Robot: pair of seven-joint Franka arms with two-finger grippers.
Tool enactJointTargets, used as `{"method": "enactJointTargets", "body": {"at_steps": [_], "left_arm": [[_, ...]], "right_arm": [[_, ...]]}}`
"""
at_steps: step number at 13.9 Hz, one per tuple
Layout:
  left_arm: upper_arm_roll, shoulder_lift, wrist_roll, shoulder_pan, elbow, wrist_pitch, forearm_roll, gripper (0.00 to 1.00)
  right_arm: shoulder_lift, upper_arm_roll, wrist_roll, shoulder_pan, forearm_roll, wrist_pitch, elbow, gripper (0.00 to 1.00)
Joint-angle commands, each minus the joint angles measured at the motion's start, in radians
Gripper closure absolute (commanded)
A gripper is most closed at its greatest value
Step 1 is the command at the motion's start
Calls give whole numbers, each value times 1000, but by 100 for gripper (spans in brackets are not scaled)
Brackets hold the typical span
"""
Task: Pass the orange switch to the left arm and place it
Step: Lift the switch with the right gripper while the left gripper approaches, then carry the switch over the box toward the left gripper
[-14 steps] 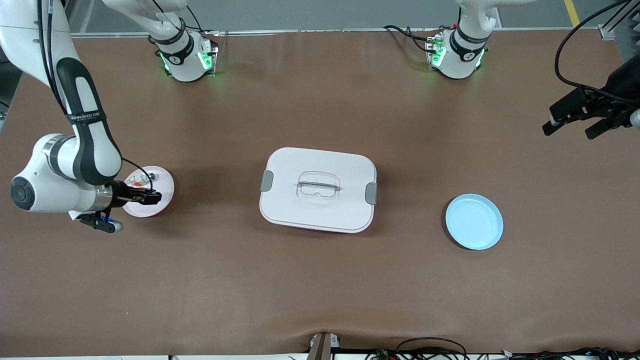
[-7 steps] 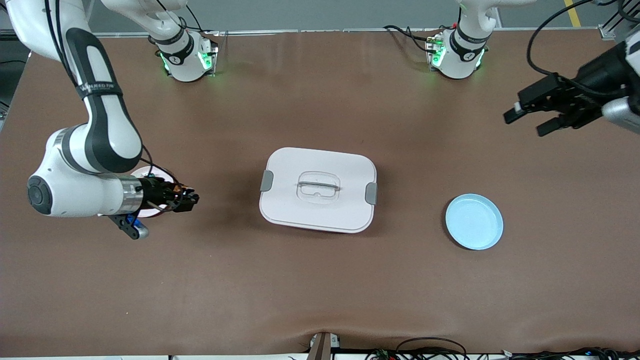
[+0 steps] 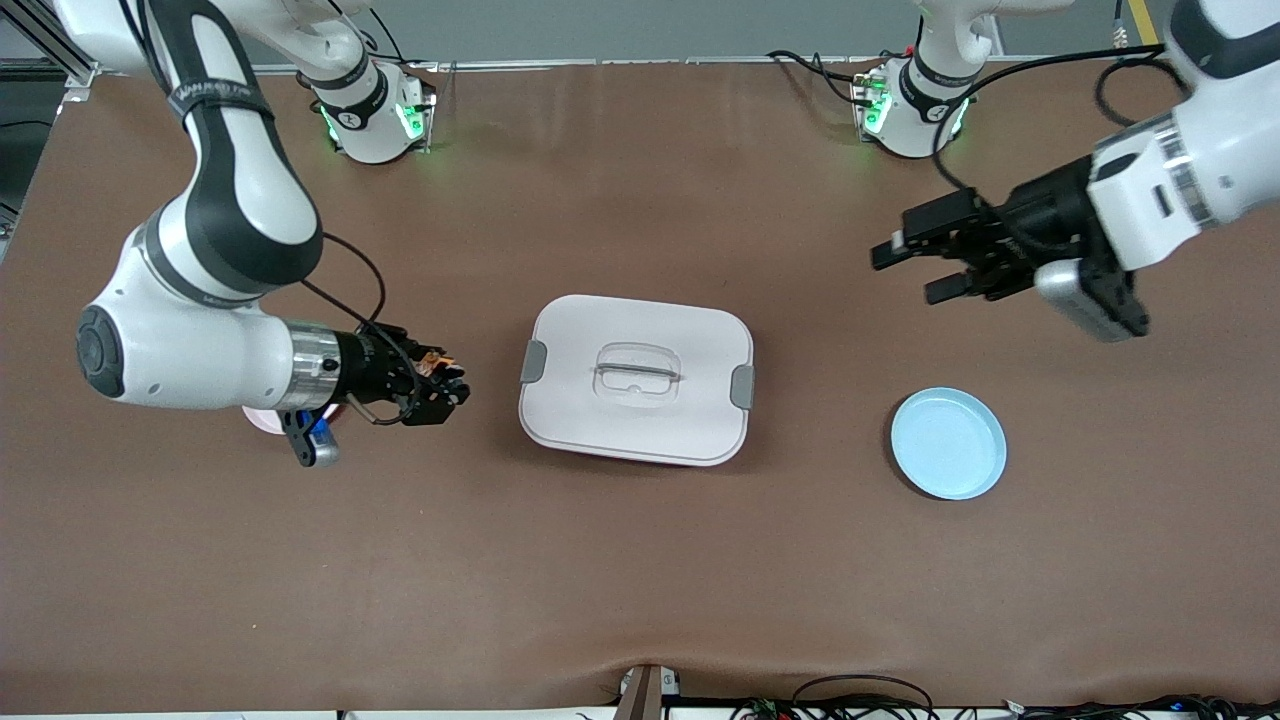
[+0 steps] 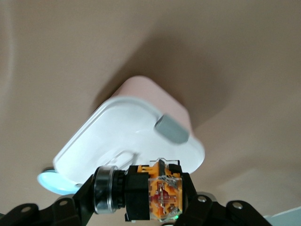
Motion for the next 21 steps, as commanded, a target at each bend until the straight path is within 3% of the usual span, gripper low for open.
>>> {"method": "enactJointTargets", "body": {"at_steps": [1,4,11,17,21], "left_arm": [[-45,52,-56,-34,17,124,-56,0],[-48,109,-108,-114,15,269,-70,0],[-48,215,-148,-256,17,487,-148,0],[-48,274,-139,-324,18,641,-146,0],[-47,322,-120,-346,33,672,-134,0]], "right_arm": [[25,-5,162,39,39,-8,77,100],[34,-6,277,64,108,59,97,100],[124,-6,477,159,109,183,246,100],[147,-6,520,208,111,320,255,100],[189,-8,563,229,109,328,316,100]]}}
